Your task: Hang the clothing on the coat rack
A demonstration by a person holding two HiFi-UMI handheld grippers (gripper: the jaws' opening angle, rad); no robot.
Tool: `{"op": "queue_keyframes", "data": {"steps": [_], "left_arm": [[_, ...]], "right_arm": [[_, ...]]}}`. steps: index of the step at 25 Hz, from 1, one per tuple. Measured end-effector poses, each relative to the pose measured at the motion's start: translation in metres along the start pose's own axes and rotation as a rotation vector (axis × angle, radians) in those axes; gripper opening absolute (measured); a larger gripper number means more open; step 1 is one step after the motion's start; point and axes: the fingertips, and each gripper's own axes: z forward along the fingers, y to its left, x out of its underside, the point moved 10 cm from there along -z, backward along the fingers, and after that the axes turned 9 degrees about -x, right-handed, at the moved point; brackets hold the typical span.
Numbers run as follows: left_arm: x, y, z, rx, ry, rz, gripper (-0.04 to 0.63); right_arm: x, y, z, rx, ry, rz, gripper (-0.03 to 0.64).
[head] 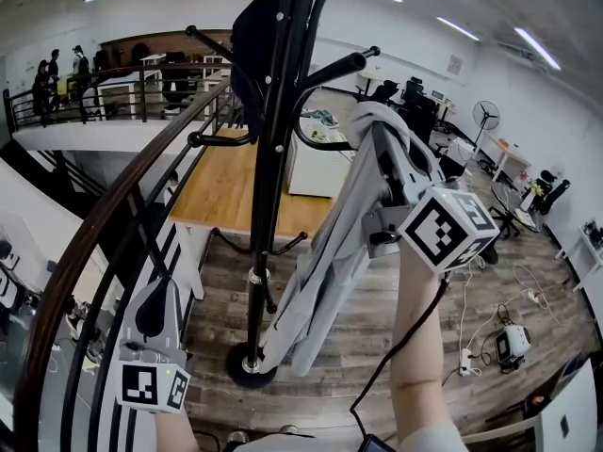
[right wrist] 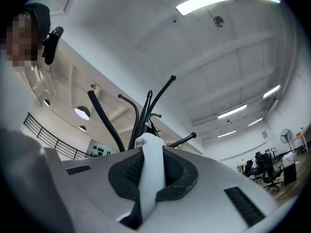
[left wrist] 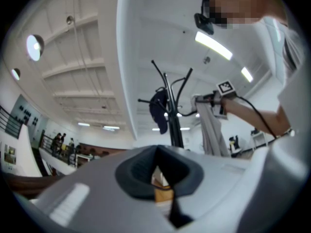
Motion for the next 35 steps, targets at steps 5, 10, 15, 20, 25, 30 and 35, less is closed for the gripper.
{"op": "queue_keyframes", "data": {"steps": [5, 10, 15, 20, 25, 30, 35], "left_arm": [[-0.001, -0.003, -0.002, 0.006, 0.002, 0.003, 0.007], [-0.001, -0.005, -0.004, 0.005, 0.007, 0.003, 0.006], [-0.003, -0.007, -0.006, 0.007, 0.006, 0.005, 0.006], [-0.006, -0.012, -0.007, 0.015, 0.004, 0.006, 0.006], [-0.005, -0.011, -0.012, 0.011, 0.006, 0.005, 0.006], [-0.006, -0.006, -0.018, -0.002, 0.009, 0.011, 0.006], [-0.008, 0.0, -0.025, -0.022, 0.008, 0.018, 0.008]], "right_arm": [[0.011, -0.008, -0.01, 0.037, 0.033, 0.011, 0.005], [0.023, -0.013, -0.024, 0.061, 0.06, 0.037, 0.005], [0.028, -0.013, -0.037, 0.066, 0.063, 0.063, 0.005], [0.038, -0.017, -0.041, 0.086, 0.102, 0.072, 0.005], [0.053, -0.02, -0.041, 0.119, 0.166, 0.062, 0.005], [0.068, -0.016, -0.035, 0.121, 0.212, 0.049, 0.005], [0.073, -0.004, -0.026, 0.092, 0.224, 0.033, 0.005]]}}
